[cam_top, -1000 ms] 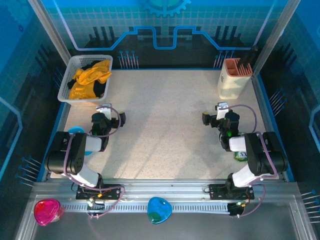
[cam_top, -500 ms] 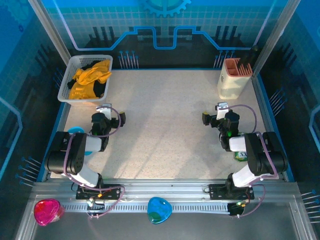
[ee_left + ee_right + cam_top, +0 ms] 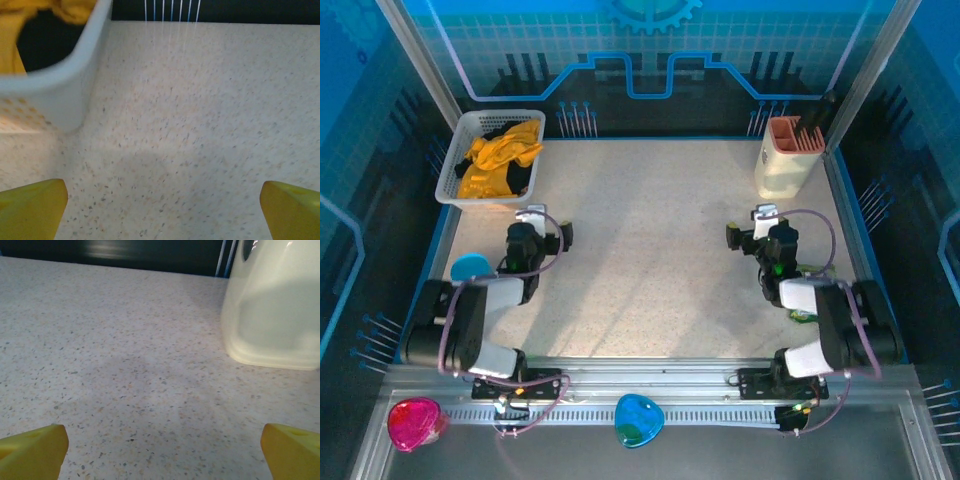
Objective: Fold and stack the t-shirts
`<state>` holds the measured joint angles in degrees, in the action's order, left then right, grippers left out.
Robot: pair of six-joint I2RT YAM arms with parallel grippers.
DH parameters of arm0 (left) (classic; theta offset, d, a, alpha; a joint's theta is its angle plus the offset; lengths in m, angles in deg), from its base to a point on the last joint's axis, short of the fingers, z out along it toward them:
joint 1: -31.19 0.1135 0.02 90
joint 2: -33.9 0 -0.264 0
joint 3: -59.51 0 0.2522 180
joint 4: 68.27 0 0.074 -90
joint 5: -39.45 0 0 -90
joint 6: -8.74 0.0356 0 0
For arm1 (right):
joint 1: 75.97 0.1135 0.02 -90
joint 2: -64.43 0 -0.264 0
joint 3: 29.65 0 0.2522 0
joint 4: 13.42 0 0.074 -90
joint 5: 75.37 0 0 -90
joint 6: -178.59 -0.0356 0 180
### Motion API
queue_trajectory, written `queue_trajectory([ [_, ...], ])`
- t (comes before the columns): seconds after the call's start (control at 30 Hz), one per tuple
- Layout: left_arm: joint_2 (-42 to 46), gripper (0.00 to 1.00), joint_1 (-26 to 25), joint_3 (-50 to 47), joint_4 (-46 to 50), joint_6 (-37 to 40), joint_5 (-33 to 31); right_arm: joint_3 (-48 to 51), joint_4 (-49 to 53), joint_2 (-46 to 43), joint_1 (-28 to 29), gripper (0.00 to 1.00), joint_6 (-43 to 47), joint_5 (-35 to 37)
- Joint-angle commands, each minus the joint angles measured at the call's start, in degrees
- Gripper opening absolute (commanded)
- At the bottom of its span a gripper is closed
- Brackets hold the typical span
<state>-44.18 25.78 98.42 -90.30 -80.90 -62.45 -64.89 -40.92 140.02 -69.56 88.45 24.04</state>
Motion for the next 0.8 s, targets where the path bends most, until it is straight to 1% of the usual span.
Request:
queue_trajectory([
  [0.0,9.6,0.99,-2.8,12.3,23.8,-3.9,-11.4,-6.5,19.6,-15.0,2.5,1.00,-4.1,8.8],
  [0.07,10.4,0.99,-2.8,22.4,40.6,-11.7,-13.5,-13.5,36.7,-20.4,2.9,1.00,-9.1,10.1],
  [0.13,9.1,0.99,-2.8,31.0,52.7,-16.3,-14.0,-20.5,50.5,-22.3,3.3,1.00,-13.9,11.5],
  [0.2,7.3,1.00,-2.7,37.1,59.6,-17.8,-13.0,-25.9,62.8,-22.2,3.4,1.00,-18.0,11.3],
  [0.27,5.0,0.99,-1.9,42.2,63.9,-18.6,-12.3,-29.4,70.4,-20.9,3.5,1.00,-20.3,8.2],
  [0.37,-0.4,1.00,2.7,48.6,67.2,-19.6,-6.9,-32.6,74.9,-18.6,4.6,1.00,-20.6,3.5],
  [0.43,-5.8,0.99,6.0,53.5,69.0,-19.8,-3.7,-33.5,75.5,-17.2,6.2,1.00,-20.2,1.7],
  [0.5,-11.4,0.99,8.7,57.7,69.8,-20.1,-2.0,-34.5,75.8,-15.9,7.8,1.00,-19.5,0.4],
  [0.63,-22.1,0.91,13.4,66.7,69.2,-20.7,2.2,-36.5,76.8,-13.2,10.9,1.00,-18.3,-0.6],
  [0.7,-27.2,0.86,15.5,71.3,69.4,-21.7,5.5,-36.9,77.3,-12.2,11.8,0.99,-18.5,-0.8],
  [0.77,-32.0,0.84,17.2,75.1,68.4,-22.9,9.1,-36.9,77.3,-11.7,12.5,0.98,-18.8,-0.9],
])
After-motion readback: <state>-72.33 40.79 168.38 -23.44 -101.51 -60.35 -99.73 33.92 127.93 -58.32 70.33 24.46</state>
